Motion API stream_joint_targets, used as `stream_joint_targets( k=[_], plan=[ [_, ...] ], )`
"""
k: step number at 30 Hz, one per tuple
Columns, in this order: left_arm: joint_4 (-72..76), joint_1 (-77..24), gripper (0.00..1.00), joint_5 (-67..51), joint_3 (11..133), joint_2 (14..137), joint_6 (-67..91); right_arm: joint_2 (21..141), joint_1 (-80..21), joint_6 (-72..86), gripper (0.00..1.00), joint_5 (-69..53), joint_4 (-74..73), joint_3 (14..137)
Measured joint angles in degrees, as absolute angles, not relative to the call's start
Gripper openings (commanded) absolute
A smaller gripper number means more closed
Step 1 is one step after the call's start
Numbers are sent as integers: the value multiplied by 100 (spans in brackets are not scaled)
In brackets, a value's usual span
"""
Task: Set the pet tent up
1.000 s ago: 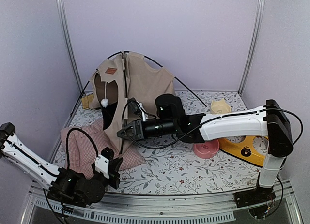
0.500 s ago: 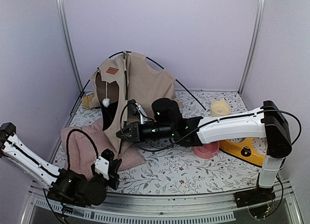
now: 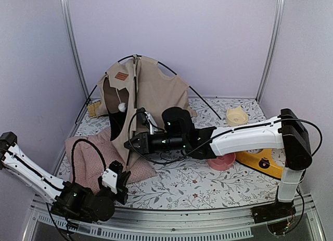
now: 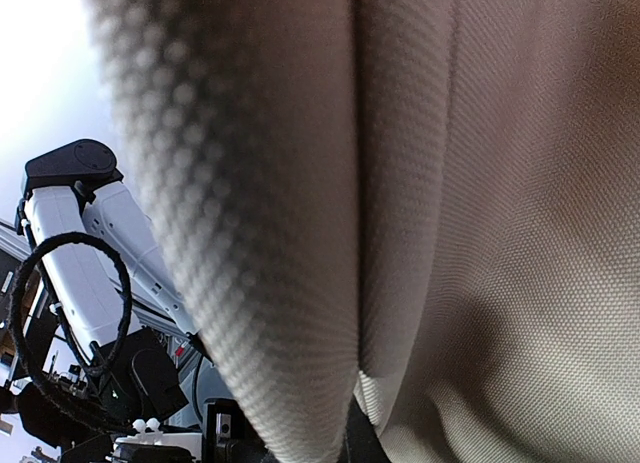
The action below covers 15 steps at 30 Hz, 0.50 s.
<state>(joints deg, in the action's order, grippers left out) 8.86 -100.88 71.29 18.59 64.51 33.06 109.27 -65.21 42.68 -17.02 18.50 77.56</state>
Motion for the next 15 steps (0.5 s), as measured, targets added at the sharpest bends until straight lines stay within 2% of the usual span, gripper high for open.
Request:
stream_joint_targets(
  k=[15],
  plan=[
    [891, -10088, 0, 7124, 1857, 6493, 3395, 10925, -6525, 4270, 0, -1702, 1855, 7747]
  ],
)
